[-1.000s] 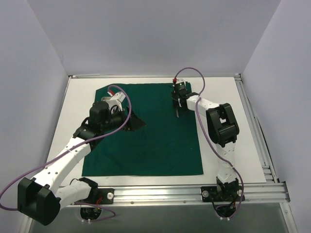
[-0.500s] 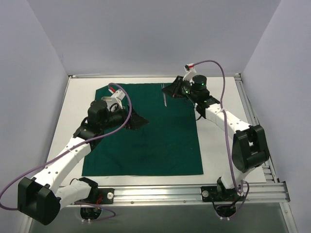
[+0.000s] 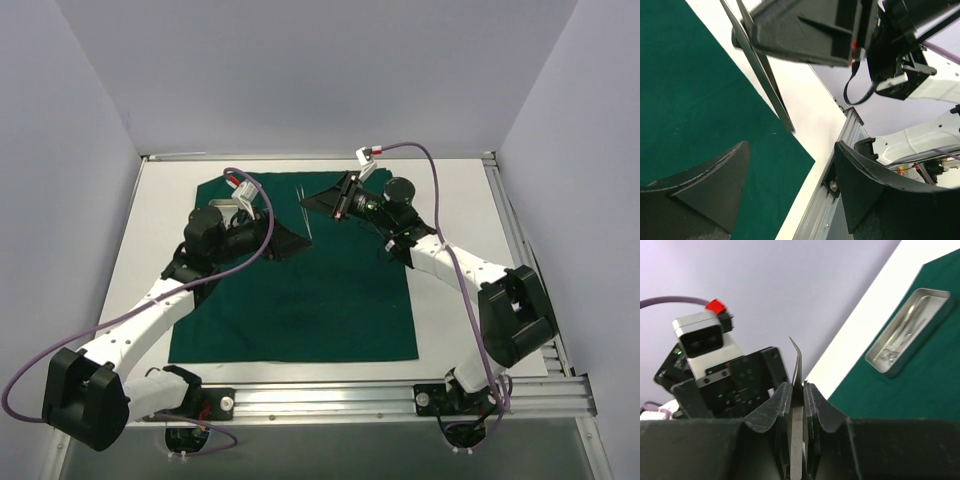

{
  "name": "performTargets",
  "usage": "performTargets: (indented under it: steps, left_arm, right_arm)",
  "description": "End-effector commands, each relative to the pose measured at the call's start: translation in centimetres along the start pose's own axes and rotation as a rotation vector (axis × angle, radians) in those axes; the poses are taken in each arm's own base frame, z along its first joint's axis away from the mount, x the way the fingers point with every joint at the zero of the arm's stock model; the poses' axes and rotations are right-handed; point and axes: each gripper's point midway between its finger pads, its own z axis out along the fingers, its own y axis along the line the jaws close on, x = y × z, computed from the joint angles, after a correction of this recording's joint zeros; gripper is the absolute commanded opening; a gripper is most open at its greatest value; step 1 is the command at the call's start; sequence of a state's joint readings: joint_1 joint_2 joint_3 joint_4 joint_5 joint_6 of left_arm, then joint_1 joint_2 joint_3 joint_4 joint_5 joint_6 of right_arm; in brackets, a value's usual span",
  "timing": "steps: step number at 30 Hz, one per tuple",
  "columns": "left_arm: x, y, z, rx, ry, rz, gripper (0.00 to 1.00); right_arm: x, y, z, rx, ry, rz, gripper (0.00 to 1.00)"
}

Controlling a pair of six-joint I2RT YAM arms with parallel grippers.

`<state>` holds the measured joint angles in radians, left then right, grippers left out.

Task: Open and lay out the surgical kit
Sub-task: Adjust the medical item in the surgical kit.

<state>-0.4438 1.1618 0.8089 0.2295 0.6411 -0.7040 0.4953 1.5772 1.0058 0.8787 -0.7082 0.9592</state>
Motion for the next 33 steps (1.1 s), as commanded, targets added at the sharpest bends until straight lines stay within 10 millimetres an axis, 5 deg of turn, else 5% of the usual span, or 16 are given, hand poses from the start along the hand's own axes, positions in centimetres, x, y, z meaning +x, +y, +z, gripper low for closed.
performTargets:
  steps: [1,8,18,19,25,33]
  left_arm:
    - [-1.6,-1.8,0.4,0.083,-0.051,0.042,0.77]
    - [-1.9,-1.8,0.7,0.094,-0.068,0.027,0.72]
    - [-1.3,-1.3,0.9,0.077,-0.031,0.004,0.15]
    - [-1.2,-1.2,0.9,0.074,-0.028,0.003,0.02]
    - [-1.4,1.5,0.4,-0.133,-0.001,-0.007,0.02]
    - [-0.6,3.4,0.1,-0.255,0.038,-0.028,0.02]
  right_arm:
    - [-1.6,6.6,-0.4,-0.174,-0.052,-0.064,0.00]
    - [-0.3,7.8,0.1,-0.211,-0.040,-0.034,0.00]
    - [-0.4,8.2,0.2,-0.205,-0.058,-0.032,0.00]
    - [-0.2,7.6,0.3,-0.176,-0.044,-0.019,0.00]
    - [-0.6,5.1,0.8,0.069,-0.011,-0.132,0.37]
    - [0.9,4.1,2.0,0.294,0.053,-0.302,0.50]
